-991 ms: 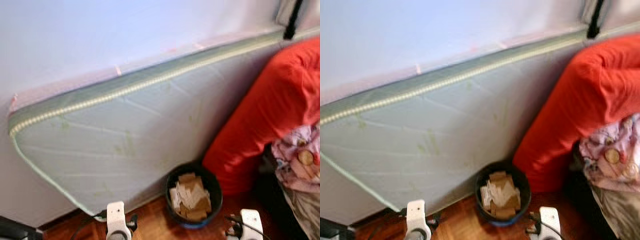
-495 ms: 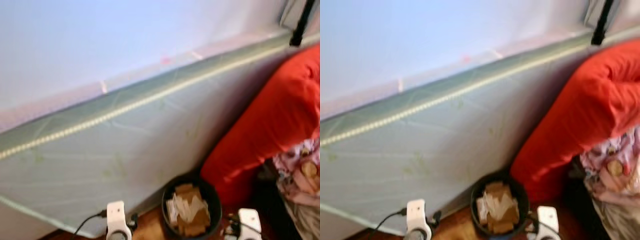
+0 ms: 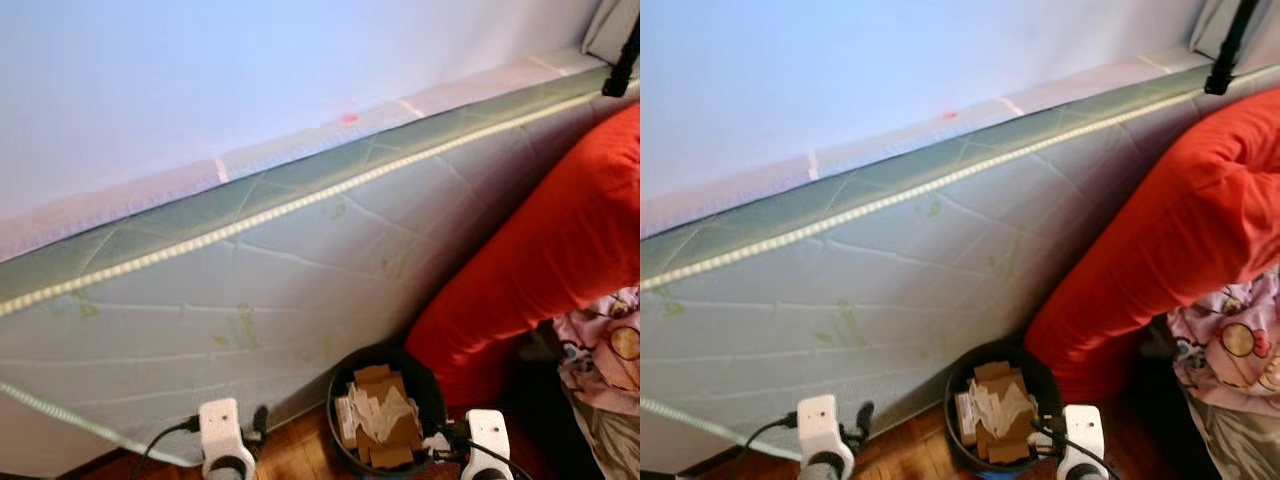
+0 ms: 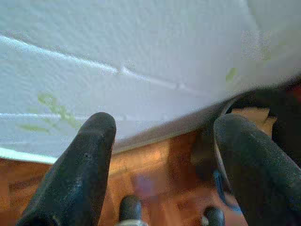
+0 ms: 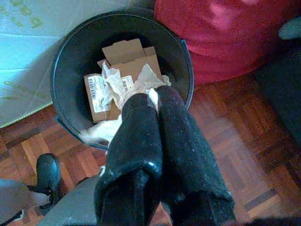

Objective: Clean up the room

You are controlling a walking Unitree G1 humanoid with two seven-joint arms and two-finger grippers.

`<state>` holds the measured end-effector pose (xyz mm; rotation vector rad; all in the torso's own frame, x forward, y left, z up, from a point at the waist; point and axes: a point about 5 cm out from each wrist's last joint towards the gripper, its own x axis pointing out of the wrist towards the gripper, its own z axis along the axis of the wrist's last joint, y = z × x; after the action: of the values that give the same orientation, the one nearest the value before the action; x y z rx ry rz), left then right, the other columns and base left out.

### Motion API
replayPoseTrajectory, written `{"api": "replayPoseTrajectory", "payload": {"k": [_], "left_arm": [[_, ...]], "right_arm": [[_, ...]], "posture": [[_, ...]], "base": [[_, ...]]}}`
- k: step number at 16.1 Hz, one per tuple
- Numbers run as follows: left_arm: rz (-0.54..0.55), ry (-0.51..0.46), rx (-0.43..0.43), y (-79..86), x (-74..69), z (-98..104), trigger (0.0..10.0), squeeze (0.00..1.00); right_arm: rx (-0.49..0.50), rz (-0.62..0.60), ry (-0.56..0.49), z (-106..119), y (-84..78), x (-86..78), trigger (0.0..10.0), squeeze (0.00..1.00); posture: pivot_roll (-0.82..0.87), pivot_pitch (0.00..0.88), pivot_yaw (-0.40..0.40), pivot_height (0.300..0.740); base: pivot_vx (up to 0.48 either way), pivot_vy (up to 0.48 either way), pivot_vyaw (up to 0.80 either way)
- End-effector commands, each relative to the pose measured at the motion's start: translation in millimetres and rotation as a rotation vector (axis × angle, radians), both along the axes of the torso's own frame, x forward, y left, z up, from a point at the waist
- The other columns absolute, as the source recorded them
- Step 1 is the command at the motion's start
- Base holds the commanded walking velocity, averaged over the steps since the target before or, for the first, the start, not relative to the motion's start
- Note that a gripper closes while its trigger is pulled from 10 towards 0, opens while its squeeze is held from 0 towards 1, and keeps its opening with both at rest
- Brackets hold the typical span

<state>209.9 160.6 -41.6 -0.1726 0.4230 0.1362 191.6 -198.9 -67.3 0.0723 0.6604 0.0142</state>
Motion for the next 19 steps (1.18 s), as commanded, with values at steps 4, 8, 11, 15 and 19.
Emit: {"api": "replayPoseTrajectory", "payload": {"k": [4,8,11,15,19], "left_arm": [[0.046,-0.069,0.03,30.2,-12.7,6,10.0,0.0],[0.039,0.009,0.021,37.9,-33.3,-9,10.0,0.0],[0.037,0.03,0.013,38.9,-39.2,-13,10.0,0.0],[0.018,0.034,0.002,35.1,-36.1,-15,10.0,0.0],[0.016,0.033,0.0,33.3,-37.7,-16,10.0,0.0]], "right_arm": [[0.004,-0.006,-0.024,-1,-2.8,-7.8,10.0,0.0],[0.016,-0.031,-0.056,0,-4.0,-9.5,10.0,0.0],[-0.007,-0.021,-0.104,4,-5.6,-8.4,10.0,0.0],[-0.006,-0.044,-0.14,6,-8.7,-9.6,10.0,0.0],[-0.017,-0.058,-0.161,7,-10.9,-10.6,10.0,0.0]], "posture": [[-0.05,0.189,-0.019,0.74],[-0.05,0.184,-0.017,0.74],[-0.06,0.181,-0.021,0.74],[-0.06,0.175,-0.026,0.74],[-0.06,0.166,-0.032,0.74]], "base": [[0.0,0.0,0.0],[0.0,0.0,0.0],[0.0,0.0,0.0],[0.0,0.0,0.0],[0.0,0.0,0.0]]}}
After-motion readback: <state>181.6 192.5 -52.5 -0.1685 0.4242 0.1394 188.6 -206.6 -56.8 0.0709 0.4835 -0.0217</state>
